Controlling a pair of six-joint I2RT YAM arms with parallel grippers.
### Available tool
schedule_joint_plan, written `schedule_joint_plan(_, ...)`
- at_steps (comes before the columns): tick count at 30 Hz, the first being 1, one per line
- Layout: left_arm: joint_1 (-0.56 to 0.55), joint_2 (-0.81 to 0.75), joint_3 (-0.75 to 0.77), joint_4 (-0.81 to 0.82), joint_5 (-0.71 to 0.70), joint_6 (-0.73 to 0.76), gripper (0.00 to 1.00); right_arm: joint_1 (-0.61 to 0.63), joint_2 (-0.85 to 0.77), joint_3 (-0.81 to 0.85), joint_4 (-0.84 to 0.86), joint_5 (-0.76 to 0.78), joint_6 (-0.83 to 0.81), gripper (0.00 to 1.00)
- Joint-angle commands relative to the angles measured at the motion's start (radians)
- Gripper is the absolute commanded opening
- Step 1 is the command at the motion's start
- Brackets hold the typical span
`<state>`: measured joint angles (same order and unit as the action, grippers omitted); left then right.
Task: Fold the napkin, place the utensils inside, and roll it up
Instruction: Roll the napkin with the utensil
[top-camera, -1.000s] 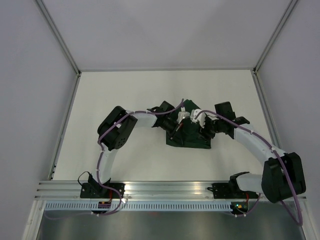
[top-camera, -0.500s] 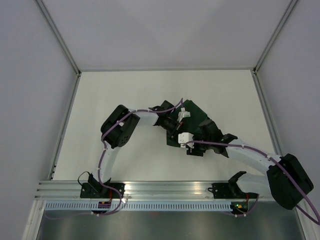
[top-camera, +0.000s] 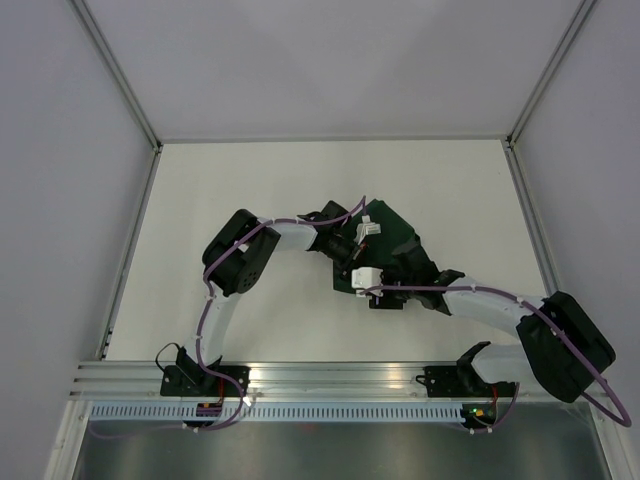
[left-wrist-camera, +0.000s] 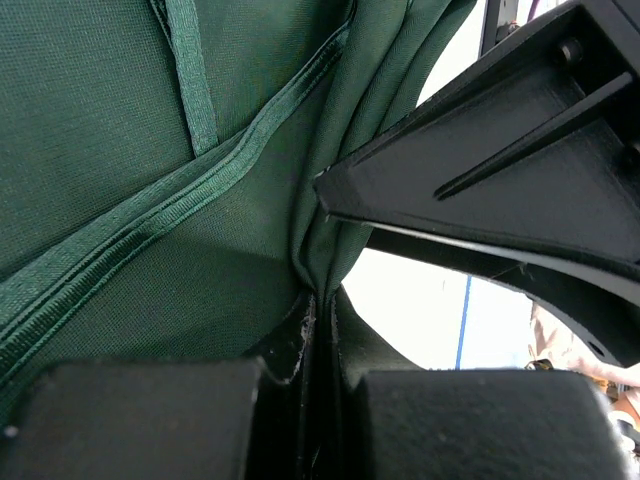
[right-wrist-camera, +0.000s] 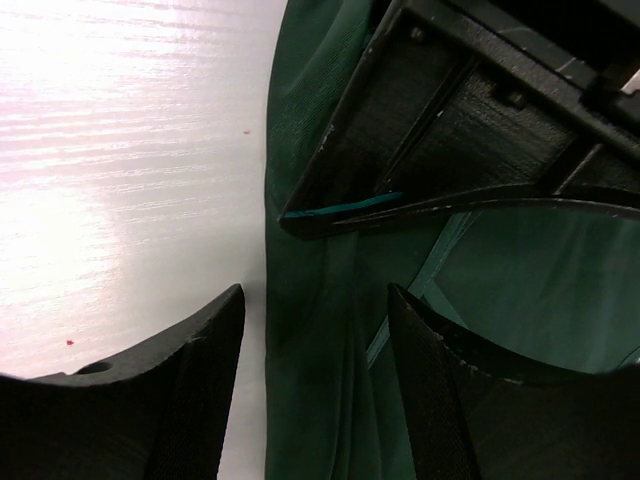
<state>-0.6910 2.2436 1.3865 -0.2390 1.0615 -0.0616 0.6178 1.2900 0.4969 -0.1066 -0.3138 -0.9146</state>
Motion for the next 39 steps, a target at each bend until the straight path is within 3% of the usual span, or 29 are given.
schedule_joint_plan(1, -0.002, 0.057, -0.007, -0.040, -0.063, 0.031, 0.02, 0.003, 0.038, -0.009, 0.007, 0.024, -0.030, 0.65)
schedule_joint_plan(12, 0.002, 0.045, -0.010, -0.048, -0.040, 0.037, 0.04, 0.002, 0.120, 0.037, -0.120, -0.016, -0.050, 0.44)
schedule_joint_plan(15, 0.002, 0.031, -0.017, -0.043, -0.038, 0.037, 0.13, 0.003, 0.135, 0.042, -0.149, -0.033, -0.052, 0.38)
schedule_joint_plan(16, 0.002, 0.016, -0.024, -0.040, -0.040, 0.036, 0.22, -0.001, 0.140, 0.045, -0.160, -0.050, -0.055, 0.34)
schedule_joint_plan(19, 0.004, -0.028, -0.049, -0.007, -0.049, 0.019, 0.35, -0.018, 0.161, 0.066, -0.218, -0.083, -0.063, 0.31)
schedule_joint_plan(25, 0.010, -0.117, -0.092, 0.087, -0.077, -0.040, 0.45, -0.094, 0.256, 0.190, -0.415, -0.223, -0.121, 0.28)
schedule_joint_plan(31, 0.018, -0.228, -0.135, 0.177, -0.205, -0.099, 0.45, -0.165, 0.377, 0.324, -0.605, -0.326, -0.191, 0.26)
schedule_joint_plan(39, 0.059, -0.424, -0.266, 0.326, -0.541, -0.185, 0.48, -0.220, 0.538, 0.459, -0.760, -0.372, -0.231, 0.25)
